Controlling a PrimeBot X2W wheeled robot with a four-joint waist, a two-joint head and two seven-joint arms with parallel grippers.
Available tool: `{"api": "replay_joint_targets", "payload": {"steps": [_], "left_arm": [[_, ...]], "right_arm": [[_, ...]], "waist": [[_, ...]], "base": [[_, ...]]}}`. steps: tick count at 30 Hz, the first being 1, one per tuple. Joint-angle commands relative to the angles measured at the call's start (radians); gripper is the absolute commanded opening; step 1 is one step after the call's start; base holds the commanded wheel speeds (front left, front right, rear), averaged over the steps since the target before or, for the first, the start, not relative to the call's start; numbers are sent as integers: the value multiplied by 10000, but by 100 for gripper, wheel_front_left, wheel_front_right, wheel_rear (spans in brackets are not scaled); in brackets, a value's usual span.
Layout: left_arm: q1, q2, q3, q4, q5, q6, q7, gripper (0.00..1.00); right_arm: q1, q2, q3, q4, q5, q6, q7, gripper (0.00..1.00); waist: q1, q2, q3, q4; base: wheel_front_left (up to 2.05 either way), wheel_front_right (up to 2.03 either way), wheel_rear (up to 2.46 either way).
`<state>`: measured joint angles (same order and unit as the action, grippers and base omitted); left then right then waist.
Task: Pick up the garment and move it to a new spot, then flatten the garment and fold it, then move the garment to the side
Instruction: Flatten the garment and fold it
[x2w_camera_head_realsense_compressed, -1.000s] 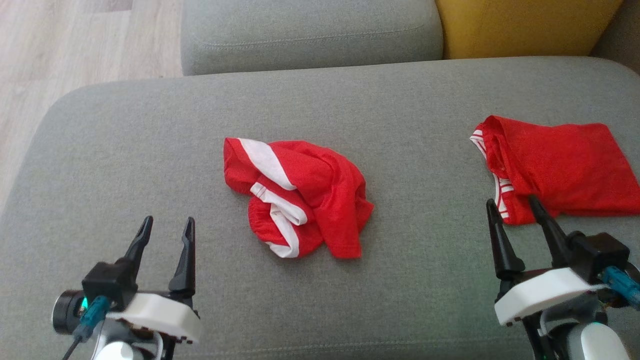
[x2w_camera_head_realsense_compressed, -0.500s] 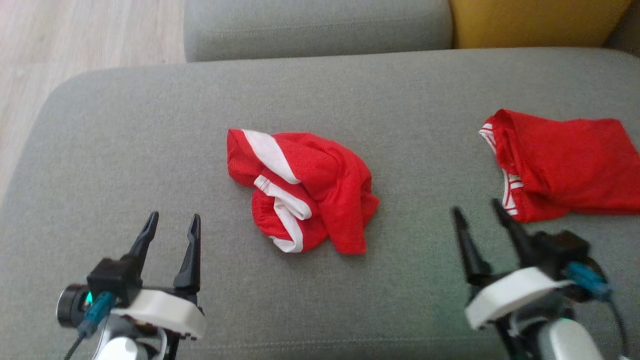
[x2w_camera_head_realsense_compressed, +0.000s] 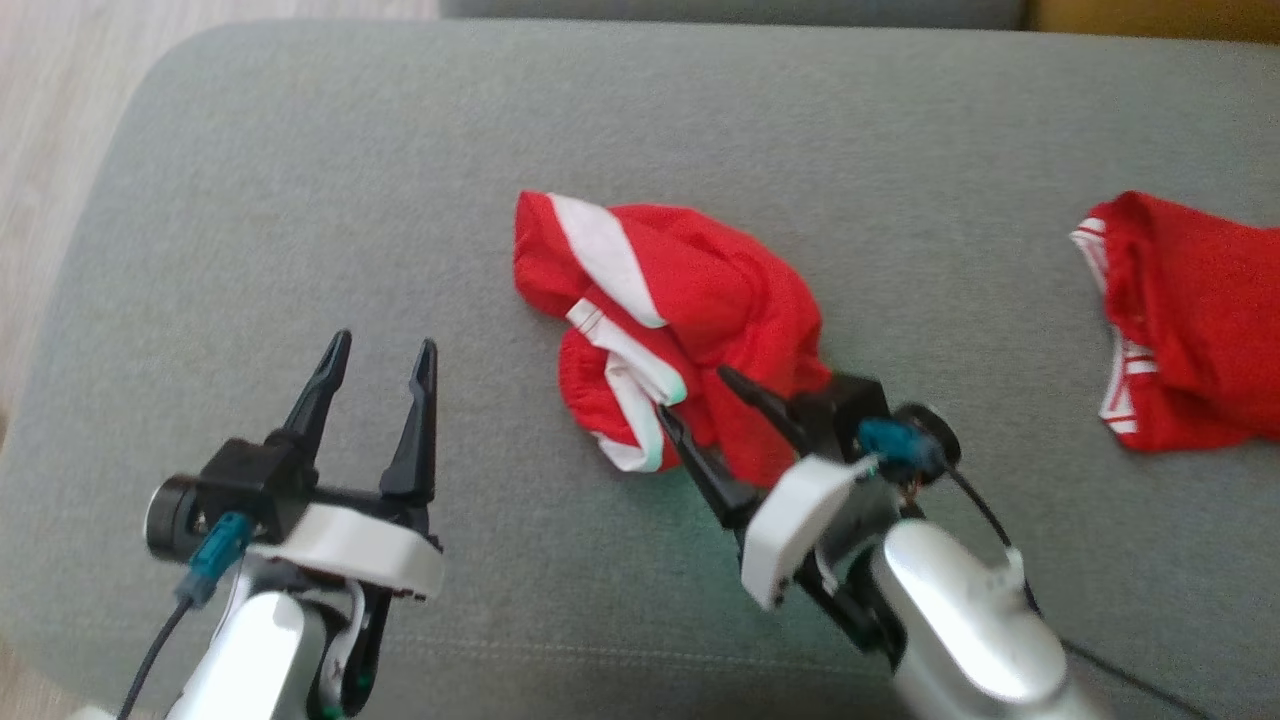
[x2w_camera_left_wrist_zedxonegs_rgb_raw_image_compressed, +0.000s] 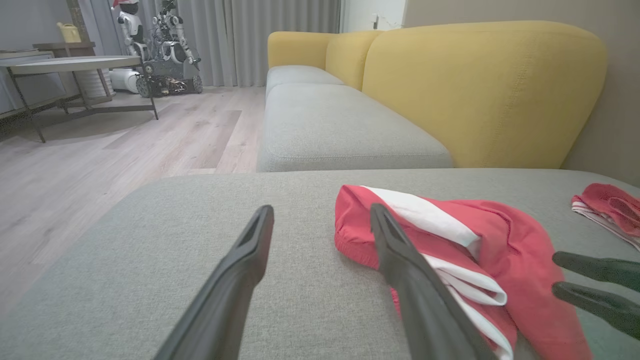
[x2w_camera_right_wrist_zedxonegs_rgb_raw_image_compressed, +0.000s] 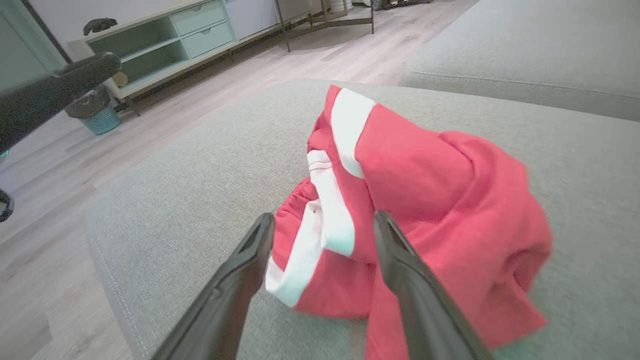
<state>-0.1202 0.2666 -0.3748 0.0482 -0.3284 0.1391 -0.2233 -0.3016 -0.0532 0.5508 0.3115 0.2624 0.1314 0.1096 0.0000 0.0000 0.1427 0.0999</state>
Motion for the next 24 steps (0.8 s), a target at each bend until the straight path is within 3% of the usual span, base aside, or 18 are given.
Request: {"api": "replay_joint_targets", "payload": {"steps": [1, 8, 10, 12, 20, 24], "left_arm": [[-619, 80, 346, -210, 47, -54, -120, 100], [-951, -143, 265, 77, 79, -179, -278, 100], [-1010, -187, 258, 144, 95, -207, -305, 100], [-1062, -221, 259, 198, 104, -237, -325, 100], [-1016, -216, 434, 256, 137, -254, -369, 100], [-951, -197, 491, 215, 180, -263, -377, 100]], "right_arm": [[-588, 30, 280, -19, 152, -7, -152, 100], [-2187, 30, 1007, 2004, 791, -7, -262, 100], [-2525, 30, 1270, 2534, 951, -7, -116, 46], [-2808, 30, 1433, 2834, 1175, -7, -224, 0], [-3231, 30, 1648, 2612, 2031, -7, -1177, 0], [-3053, 30, 930, 1899, 2436, -7, -1916, 0]], "waist": [[0, 0, 264, 281], [0, 0, 572, 521], [0, 0, 609, 546], [0, 0, 652, 558], [0, 0, 587, 199], [0, 0, 518, -137]], "base": [[0, 0, 0], [0, 0, 0], [0, 0, 0], [0, 0, 0], [0, 0, 0], [0, 0, 0]]}}
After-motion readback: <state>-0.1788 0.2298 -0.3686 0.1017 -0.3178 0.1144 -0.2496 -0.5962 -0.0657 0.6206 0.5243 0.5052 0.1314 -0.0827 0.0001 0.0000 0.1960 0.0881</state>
